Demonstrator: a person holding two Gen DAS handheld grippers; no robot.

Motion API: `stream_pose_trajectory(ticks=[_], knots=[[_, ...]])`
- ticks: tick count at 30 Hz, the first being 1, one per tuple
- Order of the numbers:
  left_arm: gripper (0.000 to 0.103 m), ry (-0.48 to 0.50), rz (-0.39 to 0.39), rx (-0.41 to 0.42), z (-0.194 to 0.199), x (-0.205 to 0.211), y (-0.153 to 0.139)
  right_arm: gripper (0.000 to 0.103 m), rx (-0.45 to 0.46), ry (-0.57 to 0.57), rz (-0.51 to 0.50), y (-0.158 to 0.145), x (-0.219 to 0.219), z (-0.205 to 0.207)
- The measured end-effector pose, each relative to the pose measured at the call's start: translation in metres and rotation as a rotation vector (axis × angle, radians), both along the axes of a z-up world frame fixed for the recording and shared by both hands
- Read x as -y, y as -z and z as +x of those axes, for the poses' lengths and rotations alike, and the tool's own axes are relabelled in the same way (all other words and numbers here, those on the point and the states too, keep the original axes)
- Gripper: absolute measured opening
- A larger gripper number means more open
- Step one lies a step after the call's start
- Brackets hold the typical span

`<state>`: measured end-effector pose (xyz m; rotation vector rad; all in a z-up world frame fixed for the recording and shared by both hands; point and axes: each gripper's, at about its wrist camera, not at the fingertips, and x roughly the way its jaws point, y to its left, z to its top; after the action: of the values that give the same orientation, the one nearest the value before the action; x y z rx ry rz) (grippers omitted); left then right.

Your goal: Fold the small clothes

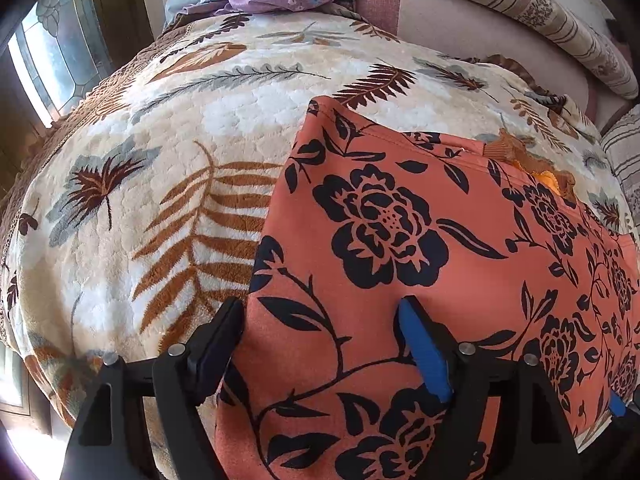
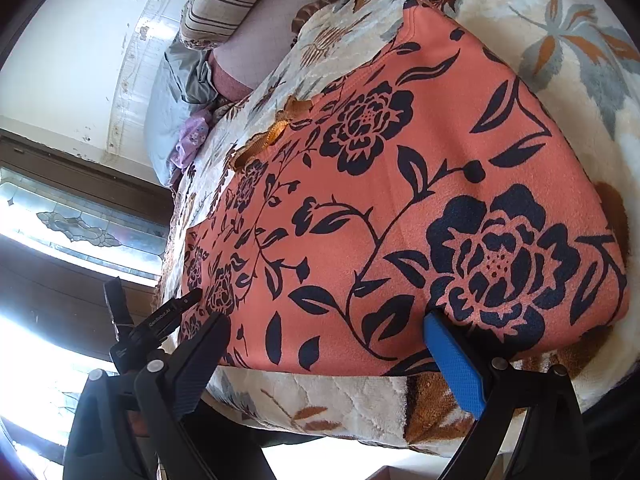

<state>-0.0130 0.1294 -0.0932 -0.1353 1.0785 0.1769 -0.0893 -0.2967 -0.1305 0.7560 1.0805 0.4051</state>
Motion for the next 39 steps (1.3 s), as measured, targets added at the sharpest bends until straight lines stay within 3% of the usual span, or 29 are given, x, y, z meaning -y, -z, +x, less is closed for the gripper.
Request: stream_pose_trajectory(ticks=[3, 6, 8, 12, 17, 22, 39], knots=[[0.084, -0.009, -0.013, -0.004, -0.002, -0.002, -0.002, 0.098, -0.025, 0.010, -0.005, -0.002, 0.000, -0.002], [0.084, -0.020, 0.027, 0.030, -0.012, 0.003, -0.017, 0.098, -0.039, 0.026, 0.001, -0.010, -0.002, -0.020], [0.084, 0.009, 0.034, 0.079, -0.021, 0.014, -0.032, 0.098, -0.019, 0.033, 0.055, -0.010, -0.004, -0.037], [0.084, 0.101, 0.020, 0.125, -0.031, 0.053, -0.047, 0.098, -0.083, 0.071, 0.118, 0.016, -0.002, -0.049], [0.084, 0.217, 0.050, 0.088, -0.028, 0.113, -0.027, 0.098, -0.067, 0.243, 0.230, 0.024, 0.033, -0.046], [0.084, 0.245, 0.103, 0.053, -0.025, 0.149, -0.005, 0.098, -0.075, 0.352, 0.313, 0.032, 0.065, -0.039], [0.085, 0.253, 0.058, 0.059, -0.022, 0.141, -0.004, 0.098, -0.038, 0.404, 0.231, 0.017, 0.078, -0.026]])
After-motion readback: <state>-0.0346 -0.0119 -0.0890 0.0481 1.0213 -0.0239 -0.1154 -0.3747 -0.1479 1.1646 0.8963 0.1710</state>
